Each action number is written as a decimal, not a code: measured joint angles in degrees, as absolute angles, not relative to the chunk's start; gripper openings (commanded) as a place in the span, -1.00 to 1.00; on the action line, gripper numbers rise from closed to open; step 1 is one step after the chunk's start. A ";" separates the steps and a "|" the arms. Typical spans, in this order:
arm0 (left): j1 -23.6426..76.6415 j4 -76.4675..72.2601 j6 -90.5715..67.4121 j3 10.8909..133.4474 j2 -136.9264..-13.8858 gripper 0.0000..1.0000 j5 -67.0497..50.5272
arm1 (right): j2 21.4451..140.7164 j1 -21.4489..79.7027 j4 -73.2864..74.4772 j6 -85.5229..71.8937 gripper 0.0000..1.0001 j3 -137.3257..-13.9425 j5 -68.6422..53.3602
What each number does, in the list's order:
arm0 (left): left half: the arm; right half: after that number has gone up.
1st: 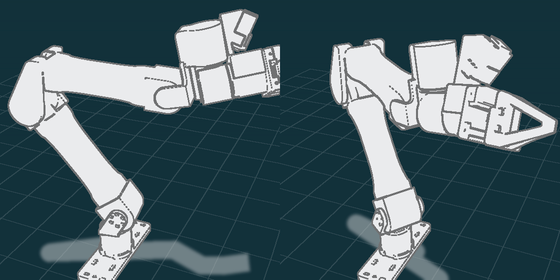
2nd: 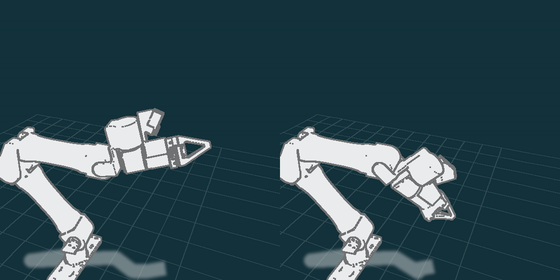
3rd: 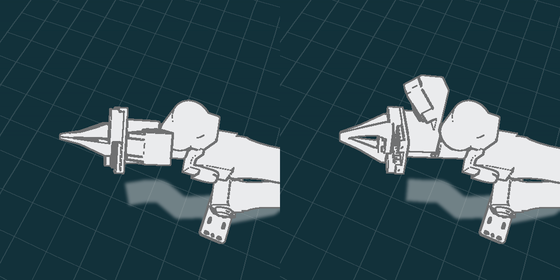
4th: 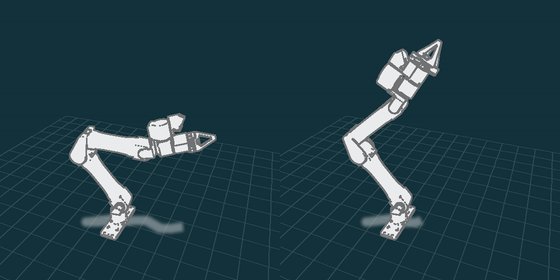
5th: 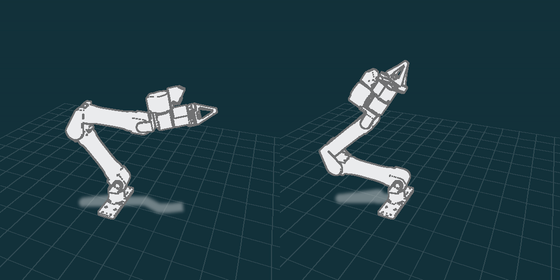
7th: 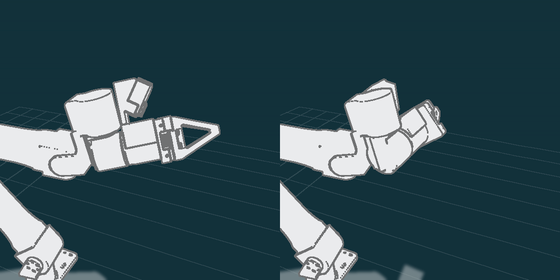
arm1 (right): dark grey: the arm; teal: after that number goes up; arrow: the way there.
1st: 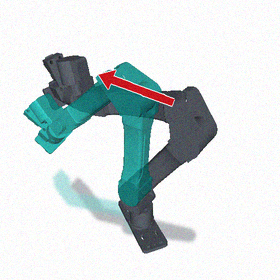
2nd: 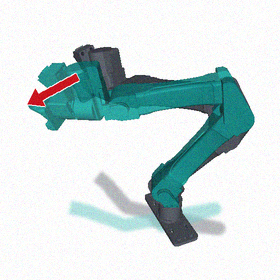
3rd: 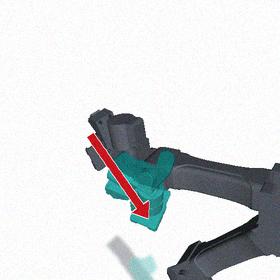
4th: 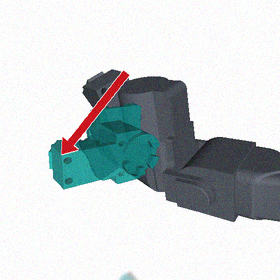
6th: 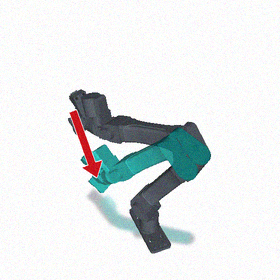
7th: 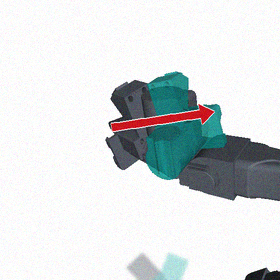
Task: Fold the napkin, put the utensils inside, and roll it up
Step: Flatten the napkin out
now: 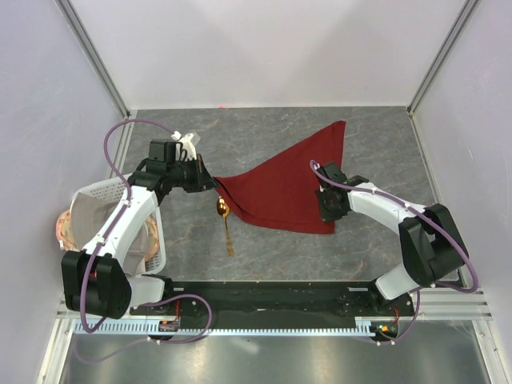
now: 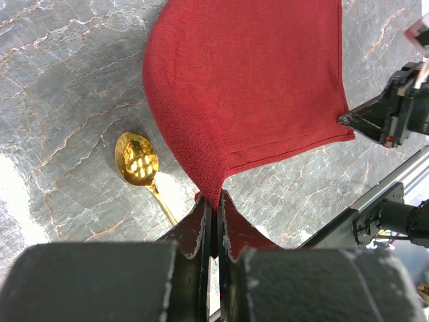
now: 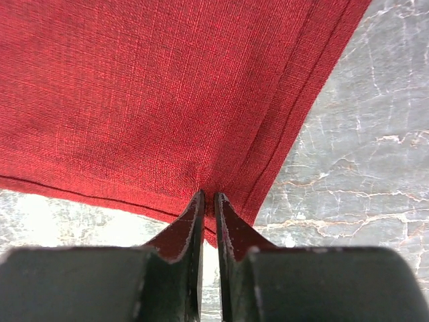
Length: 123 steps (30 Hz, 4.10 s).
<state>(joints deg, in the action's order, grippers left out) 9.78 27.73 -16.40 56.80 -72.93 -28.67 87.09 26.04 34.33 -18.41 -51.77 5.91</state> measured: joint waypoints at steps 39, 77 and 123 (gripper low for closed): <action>18.31 29.17 -16.14 75.02 -69.58 -0.96 -16.49 | 65.87 25.61 37.95 -13.19 -1.00 -83.90 15.22; 20.38 30.61 -13.82 100.25 -84.20 -0.96 -20.99 | 68.75 9.67 29.34 0.62 -1.00 -94.28 29.28; 13.23 34.11 -15.11 135.66 -138.56 0.86 -26.96 | 130.52 -7.79 28.47 -7.49 0.89 -119.20 -3.20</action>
